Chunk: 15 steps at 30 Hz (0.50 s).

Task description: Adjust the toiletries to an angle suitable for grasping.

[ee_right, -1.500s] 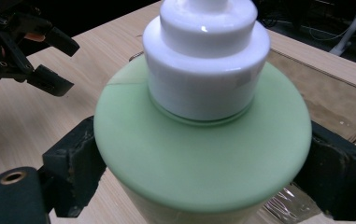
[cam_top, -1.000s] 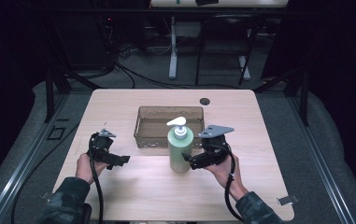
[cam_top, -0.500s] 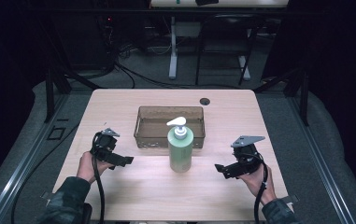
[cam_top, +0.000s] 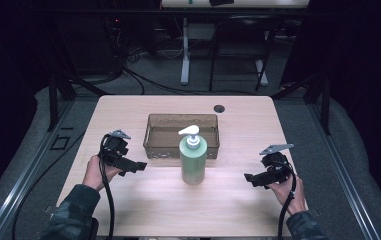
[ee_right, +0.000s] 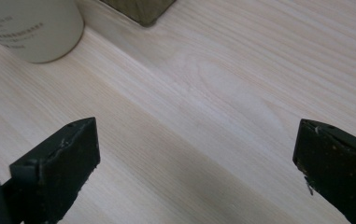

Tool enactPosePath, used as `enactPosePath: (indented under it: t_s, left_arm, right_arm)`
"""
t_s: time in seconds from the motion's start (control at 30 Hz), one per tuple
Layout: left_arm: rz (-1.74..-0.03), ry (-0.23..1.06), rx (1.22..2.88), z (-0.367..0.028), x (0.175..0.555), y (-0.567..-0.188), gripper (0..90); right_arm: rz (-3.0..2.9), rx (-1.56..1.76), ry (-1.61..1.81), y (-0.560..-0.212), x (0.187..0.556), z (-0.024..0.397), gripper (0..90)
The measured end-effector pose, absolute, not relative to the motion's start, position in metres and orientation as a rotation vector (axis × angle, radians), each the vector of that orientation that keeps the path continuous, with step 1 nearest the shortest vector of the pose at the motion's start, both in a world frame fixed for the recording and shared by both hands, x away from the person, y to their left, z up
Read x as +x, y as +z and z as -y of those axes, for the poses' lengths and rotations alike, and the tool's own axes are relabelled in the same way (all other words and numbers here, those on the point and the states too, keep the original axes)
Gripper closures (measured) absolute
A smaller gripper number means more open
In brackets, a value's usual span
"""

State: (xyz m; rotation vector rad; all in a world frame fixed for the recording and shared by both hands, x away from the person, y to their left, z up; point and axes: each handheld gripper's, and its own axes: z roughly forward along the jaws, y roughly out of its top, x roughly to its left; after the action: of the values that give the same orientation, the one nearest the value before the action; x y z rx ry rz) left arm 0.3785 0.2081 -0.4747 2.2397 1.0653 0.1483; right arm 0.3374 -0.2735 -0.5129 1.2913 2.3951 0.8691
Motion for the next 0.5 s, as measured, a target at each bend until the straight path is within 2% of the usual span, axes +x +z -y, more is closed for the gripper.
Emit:
enactPosePath:
  t_s: [0.5]
  left_arm:
    - [-0.994, 0.146, 2.302, -0.185, 0.382, -0.441, 0.2]
  right_arm:
    - [-2.377, 1.328, 0.857, -0.51, 0.339, 0.285, 1.5]
